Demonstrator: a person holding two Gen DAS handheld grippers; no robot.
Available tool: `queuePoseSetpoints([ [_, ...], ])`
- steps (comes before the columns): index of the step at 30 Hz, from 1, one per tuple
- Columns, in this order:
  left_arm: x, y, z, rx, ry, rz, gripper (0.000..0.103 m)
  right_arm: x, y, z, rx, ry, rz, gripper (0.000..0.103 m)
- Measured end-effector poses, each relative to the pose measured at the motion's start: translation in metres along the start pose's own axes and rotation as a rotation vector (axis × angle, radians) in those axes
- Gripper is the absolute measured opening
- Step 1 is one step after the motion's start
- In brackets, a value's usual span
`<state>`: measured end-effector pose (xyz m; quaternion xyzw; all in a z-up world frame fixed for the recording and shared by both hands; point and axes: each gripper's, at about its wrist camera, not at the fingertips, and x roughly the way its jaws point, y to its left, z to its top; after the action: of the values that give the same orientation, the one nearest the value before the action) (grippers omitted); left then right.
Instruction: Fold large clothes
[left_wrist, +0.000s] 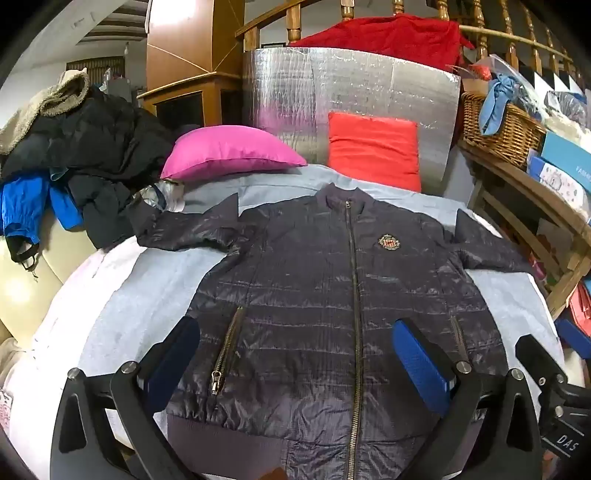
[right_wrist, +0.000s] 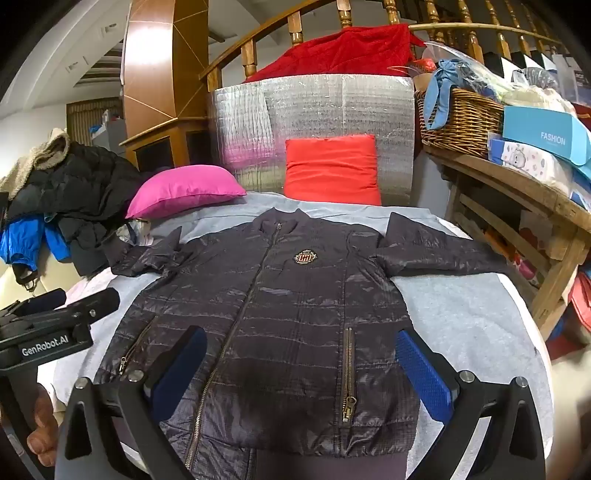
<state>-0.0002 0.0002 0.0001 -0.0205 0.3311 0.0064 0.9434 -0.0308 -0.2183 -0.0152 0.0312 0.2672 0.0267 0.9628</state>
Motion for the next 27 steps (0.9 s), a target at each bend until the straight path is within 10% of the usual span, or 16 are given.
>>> queuePoseSetpoints([
  [27, 0.005, 0.007, -0.004, -0.012, 0.03, 0.006, 0.103, 0.003, 0.011, 0.005, -0.024, 0.012, 0.012, 0.103],
])
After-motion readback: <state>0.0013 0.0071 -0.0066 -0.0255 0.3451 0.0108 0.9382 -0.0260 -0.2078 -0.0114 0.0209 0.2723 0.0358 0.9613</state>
